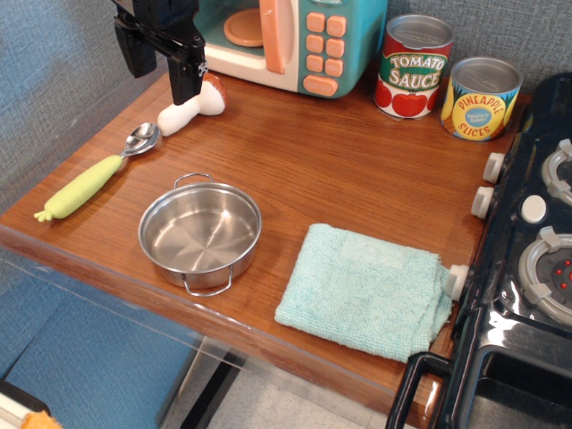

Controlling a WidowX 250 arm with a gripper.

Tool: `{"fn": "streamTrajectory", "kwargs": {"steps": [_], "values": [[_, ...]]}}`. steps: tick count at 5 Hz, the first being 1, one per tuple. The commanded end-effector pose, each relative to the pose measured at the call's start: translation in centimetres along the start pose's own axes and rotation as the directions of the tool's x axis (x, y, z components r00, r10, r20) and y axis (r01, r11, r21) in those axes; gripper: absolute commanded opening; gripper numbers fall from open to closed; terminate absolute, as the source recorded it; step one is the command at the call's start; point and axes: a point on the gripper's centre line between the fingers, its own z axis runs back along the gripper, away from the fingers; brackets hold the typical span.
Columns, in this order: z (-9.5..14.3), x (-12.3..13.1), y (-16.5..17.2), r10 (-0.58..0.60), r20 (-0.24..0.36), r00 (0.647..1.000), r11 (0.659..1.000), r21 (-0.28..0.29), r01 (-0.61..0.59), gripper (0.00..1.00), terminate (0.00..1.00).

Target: Move pot to right of mushroom.

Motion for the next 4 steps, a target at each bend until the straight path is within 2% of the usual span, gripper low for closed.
{"fn": "streamTrajectory", "kwargs": {"steps": [1, 3, 4], "values": [[0.0, 0.0, 0.0, 0.0, 0.0, 1.0, 1.0, 0.0, 0.0, 1.0, 0.0], [1.1, -1.6, -2.9, 0.0, 0.01, 1.0, 0.999, -0.043, 0.0, 1.0, 0.0], [1.9, -2.8, -4.5, 0.045, 0.002, 0.999, 0.999, -0.027, -0.045, 1.0, 0.0]]}}
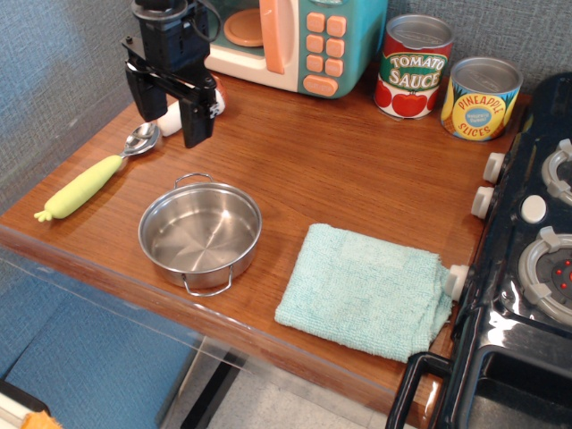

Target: Move pot to right of mushroom.

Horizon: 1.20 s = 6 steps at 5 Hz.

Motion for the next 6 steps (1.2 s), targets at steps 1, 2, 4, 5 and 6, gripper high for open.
{"fn": "streamTrajectory", "kwargs": {"steps": [1, 2, 4, 5, 6], "values": [[1.6, -2.2, -1.6, 0.11, 0.049, 0.993, 0.991, 0.071, -0.113, 1.0, 0.0], [0.0, -3.4, -2.0, 0.147, 0.0, 0.989, 0.983, 0.107, -0.147, 1.0, 0.0], [-2.4, -5.7, -3.5, 0.196, -0.034, 0.98, 0.974, 0.126, -0.19, 1.0, 0.0], [-4.7, -6.3, -4.2, 0.221, -0.068, 0.973, 0.972, 0.094, -0.214, 1.0, 0.0], [-5.6, -6.2, -4.2, 0.222, -0.065, 0.973, 0.973, 0.073, -0.217, 0.0, 0.0]]}}
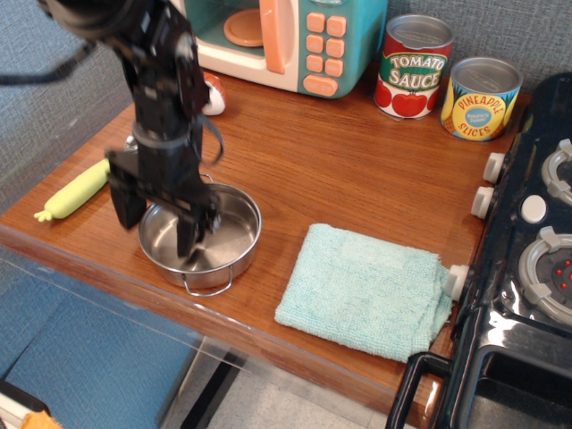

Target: Move pot to right of mushroom.

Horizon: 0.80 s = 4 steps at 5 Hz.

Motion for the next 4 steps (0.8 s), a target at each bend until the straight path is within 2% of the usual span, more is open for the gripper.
{"fn": "streamTrajectory", "kwargs": {"steps": [1, 2, 3, 4], "values": [[0.1, 0.7, -0.1, -0.016, 0.058, 0.998, 1.0, -0.014, 0.017, 0.0, 0.0], [0.9, 0.8, -0.1, -0.031, 0.078, 0.996, 0.999, -0.01, 0.032, 0.0, 0.0], [3.3, 1.9, 0.0, -0.086, 0.116, 0.99, 0.996, 0.018, 0.084, 0.0, 0.0], [5.5, 4.8, 0.2, -0.109, 0.162, 0.981, 0.994, -0.004, 0.112, 0.0, 0.0]]}}
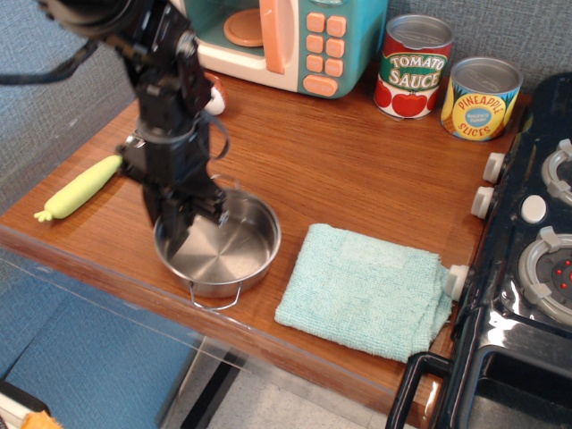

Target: Move pot to right of mushroom.

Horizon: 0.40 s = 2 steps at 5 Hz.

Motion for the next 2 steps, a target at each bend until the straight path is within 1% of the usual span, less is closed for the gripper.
{"fn": "streamTrajectory", "kwargs": {"steps": [1, 2], "values": [[4.1, 7.6, 2.4, -0.004, 0.129, 0.992, 1.0, -0.013, 0.006, 0.0, 0.0], [2.5, 11.4, 4.6, 0.019, 0.11, 0.994, 1.0, -0.004, -0.019, 0.0, 0.0]]}}
